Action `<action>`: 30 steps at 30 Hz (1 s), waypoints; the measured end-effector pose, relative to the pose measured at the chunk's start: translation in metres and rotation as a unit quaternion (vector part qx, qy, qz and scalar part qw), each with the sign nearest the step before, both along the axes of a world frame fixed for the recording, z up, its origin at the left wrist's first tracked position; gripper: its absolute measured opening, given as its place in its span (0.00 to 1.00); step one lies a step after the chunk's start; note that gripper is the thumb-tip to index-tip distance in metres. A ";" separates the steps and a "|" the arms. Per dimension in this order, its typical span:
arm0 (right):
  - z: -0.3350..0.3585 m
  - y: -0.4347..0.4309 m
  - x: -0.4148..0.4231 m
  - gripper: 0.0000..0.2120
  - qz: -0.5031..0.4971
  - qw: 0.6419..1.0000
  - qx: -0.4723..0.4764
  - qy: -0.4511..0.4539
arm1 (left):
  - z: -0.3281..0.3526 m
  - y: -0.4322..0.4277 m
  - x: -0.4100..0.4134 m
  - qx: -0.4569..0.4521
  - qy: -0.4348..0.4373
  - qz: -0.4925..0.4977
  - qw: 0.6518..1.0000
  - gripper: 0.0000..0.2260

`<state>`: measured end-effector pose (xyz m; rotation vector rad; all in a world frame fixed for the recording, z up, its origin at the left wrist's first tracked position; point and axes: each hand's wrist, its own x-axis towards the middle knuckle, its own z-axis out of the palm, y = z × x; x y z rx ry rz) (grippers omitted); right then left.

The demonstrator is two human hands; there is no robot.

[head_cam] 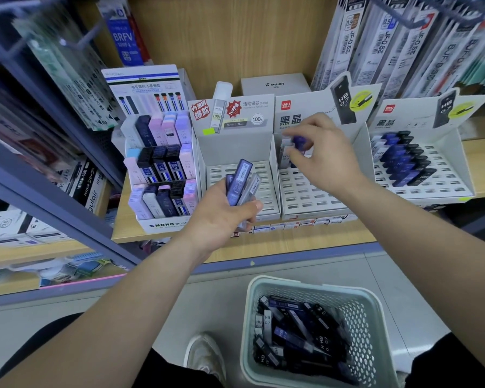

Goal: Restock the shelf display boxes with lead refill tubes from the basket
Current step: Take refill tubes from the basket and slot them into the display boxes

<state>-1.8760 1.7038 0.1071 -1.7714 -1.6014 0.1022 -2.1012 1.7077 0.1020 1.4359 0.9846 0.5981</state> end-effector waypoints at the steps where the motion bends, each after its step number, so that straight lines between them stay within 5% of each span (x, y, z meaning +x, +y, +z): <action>1: 0.006 -0.004 -0.006 0.09 0.013 0.999 -0.007 0.031 | 0.000 0.000 0.000 0.003 0.001 -0.001 1.000 0.08; 4: 0.018 -0.021 -0.027 0.03 0.098 0.975 -0.117 0.160 | 0.001 0.000 0.004 0.003 0.001 -0.001 1.000 0.09; 7: 0.019 -0.035 -0.041 0.07 0.147 0.951 -0.189 0.198 | 0.002 -0.003 0.008 0.009 -0.003 -0.011 1.000 0.09; 18: 0.025 -0.042 -0.038 0.05 0.135 0.899 -0.190 0.370 | 0.007 -0.009 0.014 -0.001 -0.040 -0.045 0.998 0.03; 26: 0.027 -0.049 -0.030 0.02 0.120 0.872 -0.186 0.436 | 0.011 -0.010 0.021 -0.014 -0.042 -0.038 0.998 0.19; 30: 0.028 -0.054 -0.025 0.03 0.110 0.856 -0.183 0.471 | 0.012 -0.013 0.024 -0.029 -0.042 -0.035 0.998 0.10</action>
